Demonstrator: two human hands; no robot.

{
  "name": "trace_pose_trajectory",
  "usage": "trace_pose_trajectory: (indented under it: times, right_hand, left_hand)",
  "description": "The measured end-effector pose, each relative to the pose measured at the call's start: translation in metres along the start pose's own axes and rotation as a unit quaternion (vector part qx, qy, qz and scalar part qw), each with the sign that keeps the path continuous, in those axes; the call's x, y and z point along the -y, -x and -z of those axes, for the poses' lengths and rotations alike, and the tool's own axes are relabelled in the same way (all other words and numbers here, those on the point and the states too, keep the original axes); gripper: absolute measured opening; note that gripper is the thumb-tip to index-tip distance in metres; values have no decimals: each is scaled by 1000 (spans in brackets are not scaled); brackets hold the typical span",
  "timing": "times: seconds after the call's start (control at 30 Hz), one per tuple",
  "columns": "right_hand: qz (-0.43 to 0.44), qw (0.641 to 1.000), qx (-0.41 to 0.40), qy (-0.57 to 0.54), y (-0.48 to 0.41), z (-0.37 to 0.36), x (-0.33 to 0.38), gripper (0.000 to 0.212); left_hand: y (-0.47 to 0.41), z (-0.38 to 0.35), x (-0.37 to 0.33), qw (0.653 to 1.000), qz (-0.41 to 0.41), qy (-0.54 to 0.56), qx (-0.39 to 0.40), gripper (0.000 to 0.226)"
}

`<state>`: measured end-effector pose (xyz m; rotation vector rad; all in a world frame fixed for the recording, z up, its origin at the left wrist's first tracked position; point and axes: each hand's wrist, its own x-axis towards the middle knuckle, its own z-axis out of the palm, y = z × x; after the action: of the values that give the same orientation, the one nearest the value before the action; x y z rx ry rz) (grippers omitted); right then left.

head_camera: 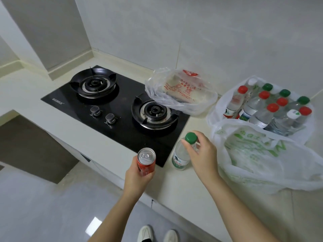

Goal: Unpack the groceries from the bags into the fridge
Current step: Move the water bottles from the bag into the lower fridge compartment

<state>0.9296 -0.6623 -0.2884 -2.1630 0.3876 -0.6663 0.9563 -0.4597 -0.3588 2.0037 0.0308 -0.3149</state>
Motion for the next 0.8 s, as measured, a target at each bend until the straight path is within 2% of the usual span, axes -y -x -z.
trace_pose_trajectory:
  times: [0.23,0.37,0.43,0.53,0.6,0.7,0.8]
  right_hand:
    - [-57,996,11,-61,1,-9,-2,24]
    - [-96,984,27,-147,7,-15,-6,25]
    - [-112,977,32,-177,12,-18,-11,38]
    - [-166,966,40,-195,30,-30,-34,80]
    - [-203,960,47,-185,44,-40,-52,99]
    - [-238,953,49,-180,56,-54,-67,100]
    - [-250,954,17,-166,57,-68,-77,86]
  left_hand:
    - [-12,-4,10,1000,-11,-8,27,60]
    - [-16,-4,16,999,-22,-5,43,62]
    - [-16,-4,18,998,-30,-6,49,64]
    - [-18,-3,27,996,-42,-1,73,72]
    - [-19,-1,37,995,-49,2,92,74]
    - [-21,2,48,993,-54,-1,106,71]
    - [-26,3,52,992,-54,-13,110,66]
